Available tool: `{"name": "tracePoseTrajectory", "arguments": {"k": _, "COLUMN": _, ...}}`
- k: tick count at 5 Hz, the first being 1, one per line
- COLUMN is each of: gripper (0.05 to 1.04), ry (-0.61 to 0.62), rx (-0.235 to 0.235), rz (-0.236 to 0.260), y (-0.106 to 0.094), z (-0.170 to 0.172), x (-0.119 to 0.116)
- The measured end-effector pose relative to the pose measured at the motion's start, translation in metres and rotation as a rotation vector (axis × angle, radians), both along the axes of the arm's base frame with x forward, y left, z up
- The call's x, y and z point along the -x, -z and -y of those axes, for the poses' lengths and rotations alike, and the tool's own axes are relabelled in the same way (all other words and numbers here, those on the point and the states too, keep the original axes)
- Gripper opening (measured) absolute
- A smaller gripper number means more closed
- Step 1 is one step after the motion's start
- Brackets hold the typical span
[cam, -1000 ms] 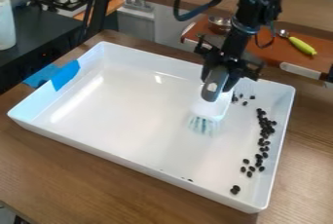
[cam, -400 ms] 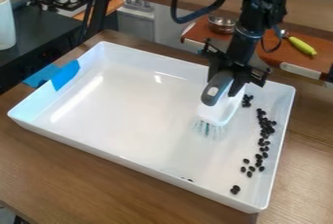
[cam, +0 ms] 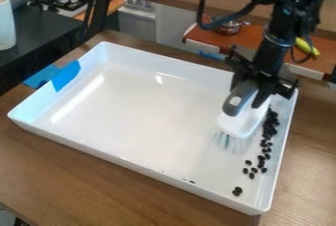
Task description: Sweep into pile
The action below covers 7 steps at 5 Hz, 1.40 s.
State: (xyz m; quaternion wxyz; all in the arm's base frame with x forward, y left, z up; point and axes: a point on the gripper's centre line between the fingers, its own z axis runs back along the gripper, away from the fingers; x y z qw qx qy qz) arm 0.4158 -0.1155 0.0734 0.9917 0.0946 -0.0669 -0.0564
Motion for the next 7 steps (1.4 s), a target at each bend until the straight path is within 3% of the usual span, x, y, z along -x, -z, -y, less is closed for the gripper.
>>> {"name": "tracePoseTrajectory", "arguments": {"k": 2, "gripper": 0.488, "ry": 0.000, "rx": 0.005, "rz": 0.028, "y": 0.001, "z": 0.004, "x": -0.002}}
{"name": "tracePoseTrajectory", "arguments": {"k": 3, "gripper": 0.488, "ry": -0.069, "rx": 0.038, "rz": 0.037, "y": -0.011, "z": -0.023, "x": -0.003}}
{"name": "tracePoseTrajectory", "arguments": {"k": 4, "gripper": 0.488, "ry": -0.150, "rx": 0.097, "rz": 0.083, "y": -0.052, "z": -0.070, "x": -0.004}}
{"name": "tracePoseTrajectory", "arguments": {"k": 5, "gripper": 0.488, "ry": -0.213, "rx": 0.121, "rz": 0.054, "y": -0.064, "z": -0.125, "x": 0.002}}
{"name": "tracePoseTrajectory", "arguments": {"k": 6, "gripper": 0.488, "ry": -0.246, "rx": 0.066, "rz": 0.035, "y": -0.057, "z": -0.175, "x": 0.010}}
{"name": "tracePoseTrajectory", "arguments": {"k": 7, "gripper": 0.488, "ry": -0.234, "rx": 0.019, "rz": 0.011, "y": -0.032, "z": -0.218, "x": 0.025}}
